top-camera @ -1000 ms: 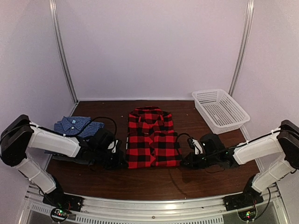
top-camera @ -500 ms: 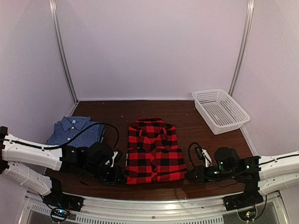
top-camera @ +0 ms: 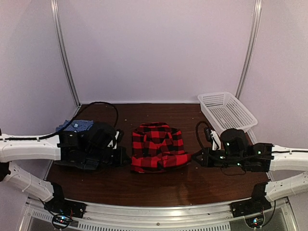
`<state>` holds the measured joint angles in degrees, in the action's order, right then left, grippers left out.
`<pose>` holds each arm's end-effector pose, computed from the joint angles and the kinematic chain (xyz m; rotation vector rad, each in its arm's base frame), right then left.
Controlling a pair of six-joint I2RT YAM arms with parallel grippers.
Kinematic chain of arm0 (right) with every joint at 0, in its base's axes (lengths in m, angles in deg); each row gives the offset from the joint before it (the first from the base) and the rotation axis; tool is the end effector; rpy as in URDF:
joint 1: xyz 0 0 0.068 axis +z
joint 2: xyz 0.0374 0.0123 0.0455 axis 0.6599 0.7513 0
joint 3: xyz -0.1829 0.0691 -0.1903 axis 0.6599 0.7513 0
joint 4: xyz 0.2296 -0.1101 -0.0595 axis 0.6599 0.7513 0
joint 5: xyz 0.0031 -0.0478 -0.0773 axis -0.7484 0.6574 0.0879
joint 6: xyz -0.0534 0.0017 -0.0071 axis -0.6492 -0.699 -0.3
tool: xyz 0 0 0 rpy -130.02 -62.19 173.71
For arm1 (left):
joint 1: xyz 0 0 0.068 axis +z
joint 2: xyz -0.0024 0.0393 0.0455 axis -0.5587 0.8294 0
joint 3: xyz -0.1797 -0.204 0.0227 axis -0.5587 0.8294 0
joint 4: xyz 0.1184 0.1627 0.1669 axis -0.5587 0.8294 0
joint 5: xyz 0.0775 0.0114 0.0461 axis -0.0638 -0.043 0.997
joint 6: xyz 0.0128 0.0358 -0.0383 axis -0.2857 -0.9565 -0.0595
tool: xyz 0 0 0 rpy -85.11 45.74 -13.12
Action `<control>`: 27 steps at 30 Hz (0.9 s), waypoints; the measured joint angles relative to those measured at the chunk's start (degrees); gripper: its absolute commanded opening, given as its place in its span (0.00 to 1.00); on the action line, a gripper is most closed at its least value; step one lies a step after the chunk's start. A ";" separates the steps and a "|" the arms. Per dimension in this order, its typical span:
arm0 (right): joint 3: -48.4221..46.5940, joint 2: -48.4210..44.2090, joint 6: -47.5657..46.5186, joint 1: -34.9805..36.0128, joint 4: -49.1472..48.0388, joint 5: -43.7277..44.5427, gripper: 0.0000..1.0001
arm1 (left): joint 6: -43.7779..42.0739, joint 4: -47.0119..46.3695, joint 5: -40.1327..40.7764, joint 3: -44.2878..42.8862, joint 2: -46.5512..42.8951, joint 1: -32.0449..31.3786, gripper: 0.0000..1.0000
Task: Fold and stack the long sleeve shirts
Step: Pick up the 2/3-rectangle-folded shirt from the center of the board.
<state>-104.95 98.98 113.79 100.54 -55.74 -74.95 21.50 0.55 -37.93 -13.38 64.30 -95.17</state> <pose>0.1020 0.1746 0.2301 -0.1980 2.3811 1.0870 0.1211 -0.2185 0.2385 -0.0504 2.6267 -0.8976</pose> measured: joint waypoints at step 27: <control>-61.20 80.00 -21.44 -35.21 -9.11 -20.76 0.00 | -25.42 -2.45 -23.06 -62.77 70.20 38.12 0.00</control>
<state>-166.15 178.97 92.35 65.33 -64.86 -95.72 -3.92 -1.90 -60.99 -76.16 134.50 -57.06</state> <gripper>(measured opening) 0.022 0.018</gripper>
